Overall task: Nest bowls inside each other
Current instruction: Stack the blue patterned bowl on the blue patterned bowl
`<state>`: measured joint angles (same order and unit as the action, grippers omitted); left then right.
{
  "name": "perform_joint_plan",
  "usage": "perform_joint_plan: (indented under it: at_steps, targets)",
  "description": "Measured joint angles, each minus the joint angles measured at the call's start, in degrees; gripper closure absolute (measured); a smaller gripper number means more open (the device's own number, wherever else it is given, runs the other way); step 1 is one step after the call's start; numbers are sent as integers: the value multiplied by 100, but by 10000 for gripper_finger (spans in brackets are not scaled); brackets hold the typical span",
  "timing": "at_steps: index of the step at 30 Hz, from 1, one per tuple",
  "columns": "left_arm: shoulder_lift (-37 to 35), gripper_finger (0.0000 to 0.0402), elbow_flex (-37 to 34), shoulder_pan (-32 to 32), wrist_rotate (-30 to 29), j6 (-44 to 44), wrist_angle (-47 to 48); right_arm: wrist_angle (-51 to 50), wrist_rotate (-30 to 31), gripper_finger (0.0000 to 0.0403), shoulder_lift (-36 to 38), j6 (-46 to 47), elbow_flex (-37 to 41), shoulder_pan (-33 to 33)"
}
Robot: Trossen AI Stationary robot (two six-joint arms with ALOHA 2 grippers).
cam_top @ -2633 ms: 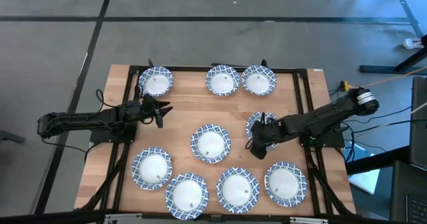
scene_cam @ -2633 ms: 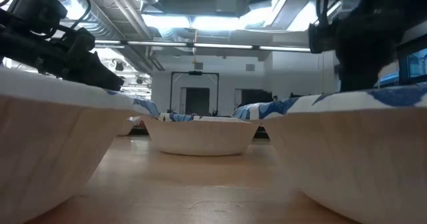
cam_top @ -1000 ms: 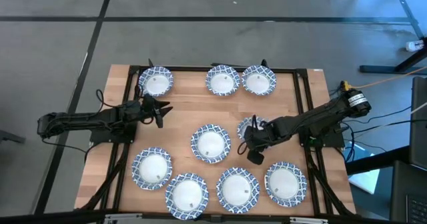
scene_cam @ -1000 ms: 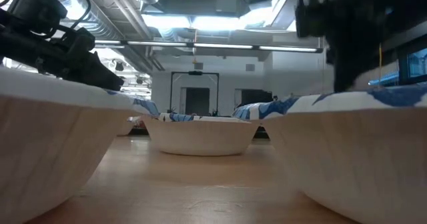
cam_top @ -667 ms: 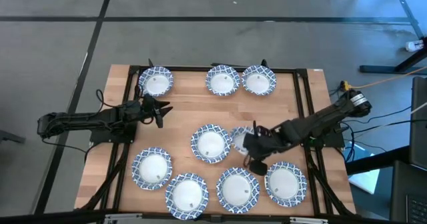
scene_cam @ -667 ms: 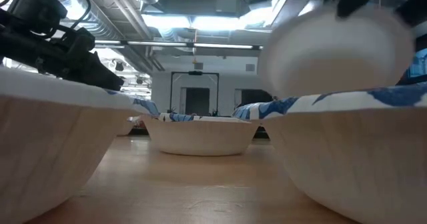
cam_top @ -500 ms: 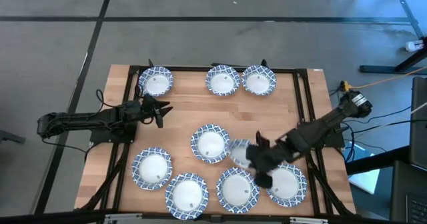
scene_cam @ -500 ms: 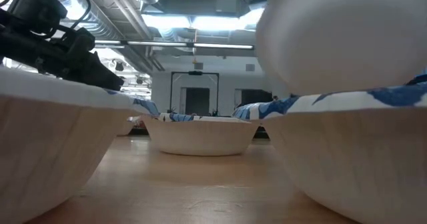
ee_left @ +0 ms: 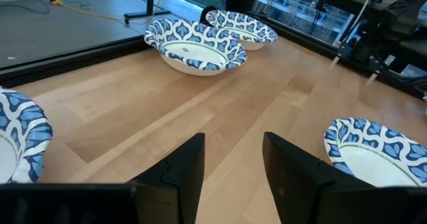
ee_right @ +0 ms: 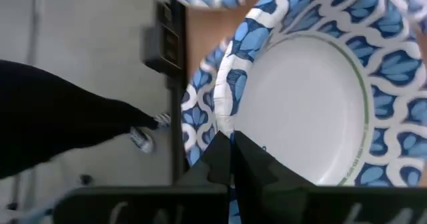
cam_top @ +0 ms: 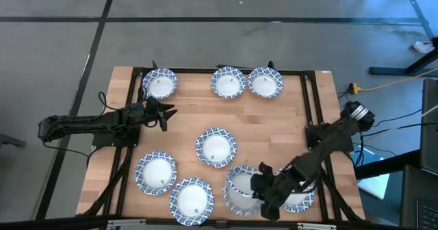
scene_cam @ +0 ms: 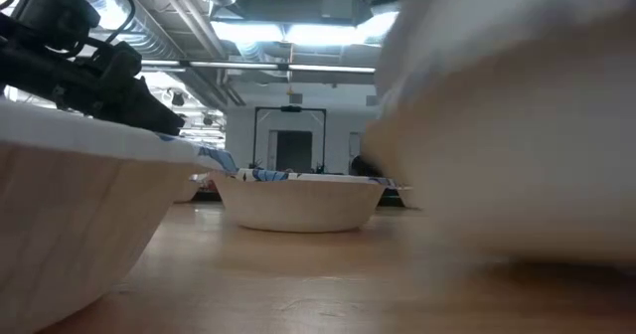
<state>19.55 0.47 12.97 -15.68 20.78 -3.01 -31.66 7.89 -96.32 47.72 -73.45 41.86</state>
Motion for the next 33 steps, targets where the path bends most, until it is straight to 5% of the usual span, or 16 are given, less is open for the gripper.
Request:
perform_joint_plan:
  at_steps: [17, 23, 33]
  targets:
    - [-2, 256, 2, 0, 8, 9, 2, -113, -118, 380, -637, 149, 2, -50]
    - [0, 256, 0, 0, 8, 11, 2, 45, -711, 375, -637, -152, 2, -46]
    - [-1, 256, 1, 0, 7, 15, 2, 14, -615, 306, -637, -19, 2, -54]
